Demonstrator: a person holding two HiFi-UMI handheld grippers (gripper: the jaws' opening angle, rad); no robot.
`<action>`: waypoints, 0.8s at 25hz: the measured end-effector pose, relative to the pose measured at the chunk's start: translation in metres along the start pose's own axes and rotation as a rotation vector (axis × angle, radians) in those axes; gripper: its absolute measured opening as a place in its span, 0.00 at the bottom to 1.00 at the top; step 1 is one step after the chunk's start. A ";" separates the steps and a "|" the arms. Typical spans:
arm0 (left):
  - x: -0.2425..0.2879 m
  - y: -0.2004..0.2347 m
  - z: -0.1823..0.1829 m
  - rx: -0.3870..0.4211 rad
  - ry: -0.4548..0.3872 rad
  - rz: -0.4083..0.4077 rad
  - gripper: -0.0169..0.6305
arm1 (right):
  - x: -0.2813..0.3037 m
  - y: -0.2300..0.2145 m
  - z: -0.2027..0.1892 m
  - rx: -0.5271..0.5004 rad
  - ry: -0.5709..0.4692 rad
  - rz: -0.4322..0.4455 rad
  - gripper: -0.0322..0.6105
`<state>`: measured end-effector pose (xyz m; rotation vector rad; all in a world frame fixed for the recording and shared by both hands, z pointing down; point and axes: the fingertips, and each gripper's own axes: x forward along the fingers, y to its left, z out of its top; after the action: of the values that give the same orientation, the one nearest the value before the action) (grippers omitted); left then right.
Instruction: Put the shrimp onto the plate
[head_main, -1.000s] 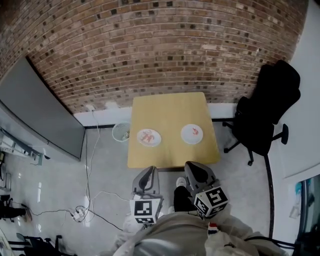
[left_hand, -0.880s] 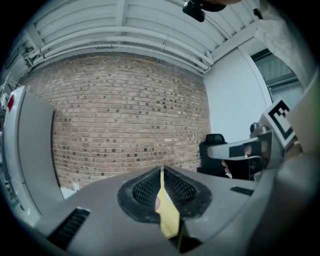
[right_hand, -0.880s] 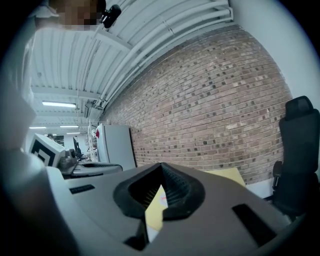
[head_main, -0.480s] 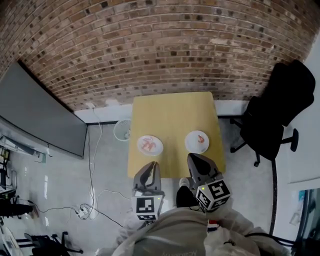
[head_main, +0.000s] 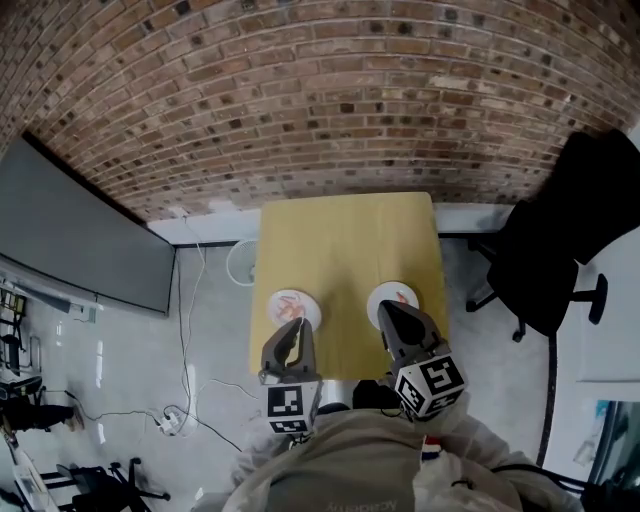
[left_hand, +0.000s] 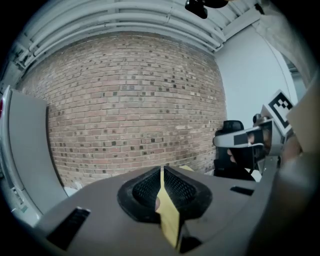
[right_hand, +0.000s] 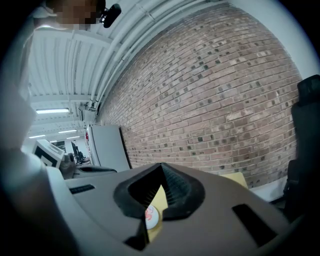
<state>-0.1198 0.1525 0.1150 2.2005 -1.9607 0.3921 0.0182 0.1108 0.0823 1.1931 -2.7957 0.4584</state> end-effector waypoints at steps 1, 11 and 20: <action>0.006 0.003 -0.001 0.000 0.010 0.012 0.07 | 0.005 -0.006 0.001 0.002 0.005 0.002 0.09; 0.048 0.033 -0.020 -0.012 0.080 0.023 0.07 | 0.053 -0.032 -0.012 0.025 0.062 -0.011 0.09; 0.097 0.075 -0.083 -0.013 0.170 0.026 0.07 | 0.094 -0.045 -0.040 0.031 0.098 -0.063 0.09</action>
<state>-0.1912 0.0761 0.2202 2.0611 -1.8977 0.5495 -0.0167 0.0280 0.1484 1.2259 -2.6699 0.5422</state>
